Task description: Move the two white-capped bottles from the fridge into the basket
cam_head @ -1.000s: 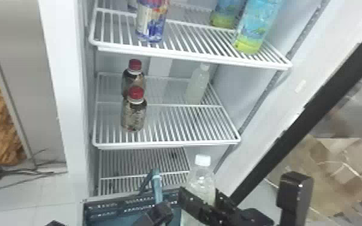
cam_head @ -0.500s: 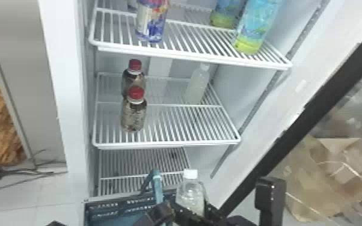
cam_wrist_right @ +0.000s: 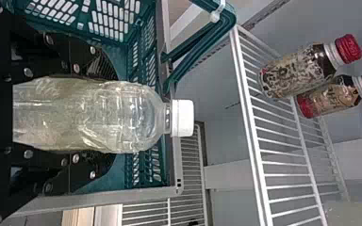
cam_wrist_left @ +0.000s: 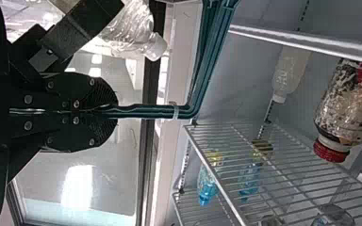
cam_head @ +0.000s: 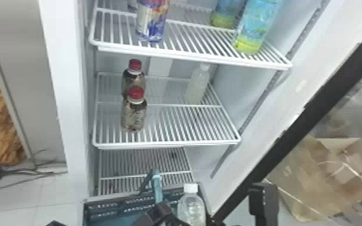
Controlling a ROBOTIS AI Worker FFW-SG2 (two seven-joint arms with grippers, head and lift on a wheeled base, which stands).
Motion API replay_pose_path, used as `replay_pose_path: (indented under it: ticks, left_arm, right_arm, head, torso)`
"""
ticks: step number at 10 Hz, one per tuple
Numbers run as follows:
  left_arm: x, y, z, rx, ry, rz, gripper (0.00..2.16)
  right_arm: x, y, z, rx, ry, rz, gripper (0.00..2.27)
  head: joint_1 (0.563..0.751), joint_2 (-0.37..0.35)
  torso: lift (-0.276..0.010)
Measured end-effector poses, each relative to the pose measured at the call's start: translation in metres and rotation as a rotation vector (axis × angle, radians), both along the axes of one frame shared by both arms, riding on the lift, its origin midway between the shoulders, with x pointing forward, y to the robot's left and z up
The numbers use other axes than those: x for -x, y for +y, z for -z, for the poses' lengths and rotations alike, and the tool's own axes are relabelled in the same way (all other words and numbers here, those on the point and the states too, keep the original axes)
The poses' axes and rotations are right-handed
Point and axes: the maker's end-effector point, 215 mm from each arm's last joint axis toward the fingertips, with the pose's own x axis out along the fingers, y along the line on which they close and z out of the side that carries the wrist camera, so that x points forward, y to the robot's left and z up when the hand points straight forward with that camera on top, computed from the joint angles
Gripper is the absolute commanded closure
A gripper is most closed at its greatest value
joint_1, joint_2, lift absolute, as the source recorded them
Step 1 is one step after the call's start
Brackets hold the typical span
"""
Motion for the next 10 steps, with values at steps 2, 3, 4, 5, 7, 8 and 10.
replay_pose_path:
  ticks: [2,3,4,5,7,8,10]
  left_arm:
    - [0.001,0.0,0.001,0.002,0.003,-0.001,1.12]
    - [0.0,0.0,0.0,0.001,0.002,-0.001,1.12]
    - [0.0,0.0,0.0,0.001,0.001,-0.001,1.12]
    - [0.0,0.0,0.0,0.001,0.002,-0.002,1.12]
    - [-0.001,0.002,0.001,-0.001,0.003,-0.005,1.12]
    - [-0.001,0.001,0.001,0.0,0.003,-0.005,1.12]
    - [0.0,0.001,0.001,0.001,0.004,-0.005,1.12]
  right_arm:
    - [-0.003,-0.002,-0.003,0.007,-0.014,0.005,0.29]
    - [-0.009,-0.005,-0.009,0.015,-0.041,0.012,0.27]
    - [-0.017,-0.009,-0.02,0.028,-0.085,0.023,0.27]
    - [-0.027,-0.013,-0.033,0.039,-0.142,0.035,0.27]
    - [-0.052,-0.021,-0.069,0.053,-0.288,0.069,0.27]
    - [-0.064,-0.025,-0.088,0.056,-0.363,0.089,0.27]
    - [-0.087,-0.037,-0.113,0.05,-0.492,0.13,0.27]
  head:
    - [0.695,-0.35]
    - [0.695,-0.35]
    - [0.695,-0.35]
    - [0.695,-0.35]
    - [0.695,-0.35]
    - [0.695,-0.35]
    - [0.695,-0.35]
  torso:
    - [-0.26]
    - [-0.26]
    - [-0.26]
    - [-0.26]
    - [-0.26]
    - [-0.26]
    - [-0.26]
